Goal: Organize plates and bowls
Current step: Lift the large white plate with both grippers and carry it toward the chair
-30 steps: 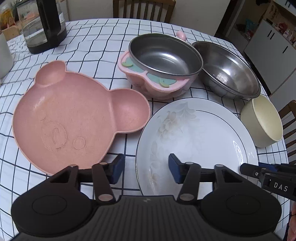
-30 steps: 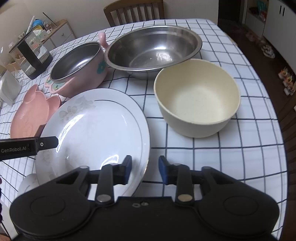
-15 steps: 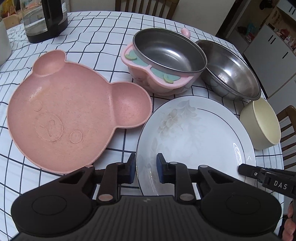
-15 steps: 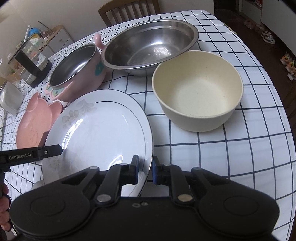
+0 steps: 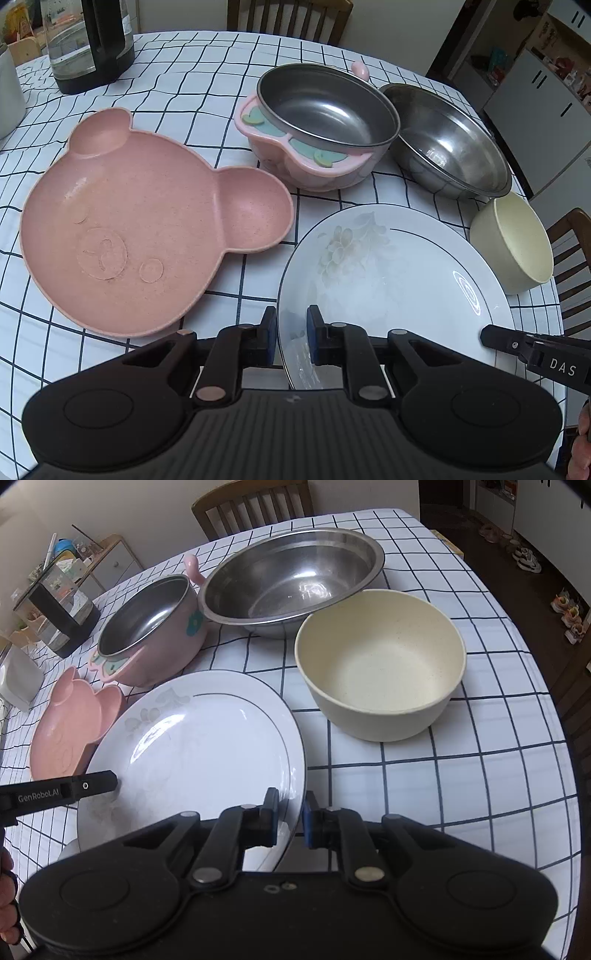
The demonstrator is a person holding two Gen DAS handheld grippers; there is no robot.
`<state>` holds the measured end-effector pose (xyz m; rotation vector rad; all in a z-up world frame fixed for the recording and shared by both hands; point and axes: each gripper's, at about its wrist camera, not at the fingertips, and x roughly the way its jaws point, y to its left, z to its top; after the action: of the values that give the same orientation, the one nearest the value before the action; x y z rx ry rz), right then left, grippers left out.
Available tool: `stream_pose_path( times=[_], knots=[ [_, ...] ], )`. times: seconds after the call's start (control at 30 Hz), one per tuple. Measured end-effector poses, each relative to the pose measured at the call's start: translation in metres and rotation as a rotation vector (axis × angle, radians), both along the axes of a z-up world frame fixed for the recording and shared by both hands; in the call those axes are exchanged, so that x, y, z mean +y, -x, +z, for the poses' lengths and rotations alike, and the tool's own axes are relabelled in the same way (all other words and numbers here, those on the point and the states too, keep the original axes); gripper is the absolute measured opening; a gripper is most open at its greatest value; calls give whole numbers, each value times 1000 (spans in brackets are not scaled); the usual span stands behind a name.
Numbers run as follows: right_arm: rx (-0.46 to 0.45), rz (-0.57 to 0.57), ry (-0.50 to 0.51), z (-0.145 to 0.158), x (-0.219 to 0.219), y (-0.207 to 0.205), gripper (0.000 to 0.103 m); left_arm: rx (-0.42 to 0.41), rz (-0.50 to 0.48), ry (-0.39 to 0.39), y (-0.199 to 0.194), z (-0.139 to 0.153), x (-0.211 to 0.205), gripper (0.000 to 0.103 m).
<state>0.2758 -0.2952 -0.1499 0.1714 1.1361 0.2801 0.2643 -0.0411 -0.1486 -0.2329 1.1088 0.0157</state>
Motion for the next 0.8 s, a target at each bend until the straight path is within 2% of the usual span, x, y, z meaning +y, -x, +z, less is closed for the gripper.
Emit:
stream_pose_path(
  times=[0.27, 0.5, 0.6, 0.8],
  knots=[
    [3, 1, -19, 5, -9, 14, 14, -11, -16, 22, 14, 11, -4, 15],
    [-21, 7, -25, 23, -23, 40, 13, -33, -57, 36, 38, 26, -19, 15],
    [-33, -2, -27, 30, -33, 54, 13, -54, -91, 21, 52, 35, -33, 15],
    [-60, -40, -25, 44, -64, 84, 13, -67, -189, 47, 69, 44, -63, 15]
  ],
)
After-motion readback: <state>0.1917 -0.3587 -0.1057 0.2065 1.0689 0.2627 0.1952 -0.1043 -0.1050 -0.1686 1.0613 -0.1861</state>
